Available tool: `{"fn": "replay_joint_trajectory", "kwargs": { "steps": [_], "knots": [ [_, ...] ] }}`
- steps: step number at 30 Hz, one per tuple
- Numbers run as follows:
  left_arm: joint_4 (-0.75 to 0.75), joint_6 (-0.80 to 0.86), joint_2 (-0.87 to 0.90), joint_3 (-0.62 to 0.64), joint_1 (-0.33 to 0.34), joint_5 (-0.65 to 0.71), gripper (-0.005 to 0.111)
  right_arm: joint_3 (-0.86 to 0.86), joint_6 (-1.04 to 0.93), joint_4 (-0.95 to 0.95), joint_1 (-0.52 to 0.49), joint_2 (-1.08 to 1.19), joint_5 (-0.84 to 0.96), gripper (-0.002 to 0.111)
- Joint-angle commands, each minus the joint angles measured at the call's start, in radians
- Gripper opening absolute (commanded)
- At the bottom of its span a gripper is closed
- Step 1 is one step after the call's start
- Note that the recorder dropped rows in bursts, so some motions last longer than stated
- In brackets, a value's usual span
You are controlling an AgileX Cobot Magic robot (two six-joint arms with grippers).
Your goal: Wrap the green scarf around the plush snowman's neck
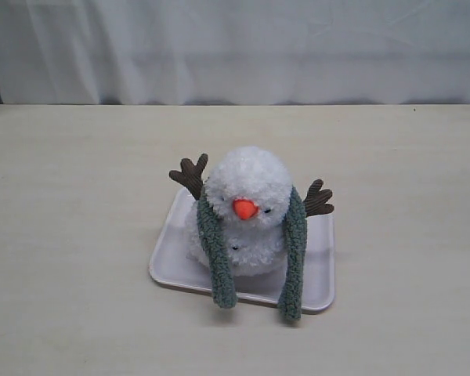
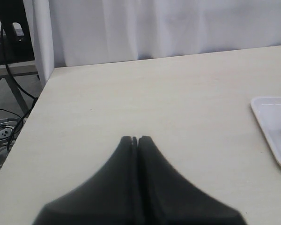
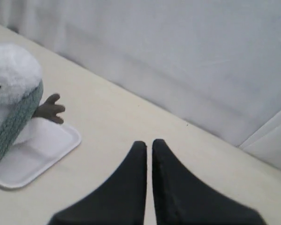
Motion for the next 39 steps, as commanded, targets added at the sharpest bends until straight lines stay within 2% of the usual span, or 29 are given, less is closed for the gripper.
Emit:
{"fn": "replay_joint_trajectory", "kwargs": {
  "steps": [1,13,18,26,31,34,39],
  "knots": [
    [-0.007,0.001,-0.003,0.004,0.005,-0.014,0.000,0.090,-0.037,-0.010,-0.011,-0.005,-0.045,0.004],
    [-0.007,0.001,-0.003,0.004,0.005,-0.014,0.000,0.214,-0.099,-0.024,-0.011,-0.005,-0.114,0.004],
    [-0.007,0.001,-0.003,0.004,0.005,-0.014,0.000,0.315,-0.101,-0.024,-0.011,-0.005,-0.209,0.004],
    [-0.007,0.001,-0.003,0.004,0.005,-0.014,0.000,0.479,-0.101,-0.024,-0.011,-0.005,-0.223,0.004],
    [-0.007,0.001,-0.003,0.004,0.005,-0.014,0.000,0.506,-0.076,-0.024,-0.011,-0.005,-0.327,0.004],
    [-0.007,0.001,-0.003,0.004,0.005,-0.014,0.000,0.506,-0.076,-0.026,-0.011,-0.005,-0.565,0.004],
    [-0.007,0.001,-0.003,0.004,0.005,-0.014,0.000,0.506,-0.076,-0.026,-0.011,-0.005,-0.603,0.004]
  ]
}}
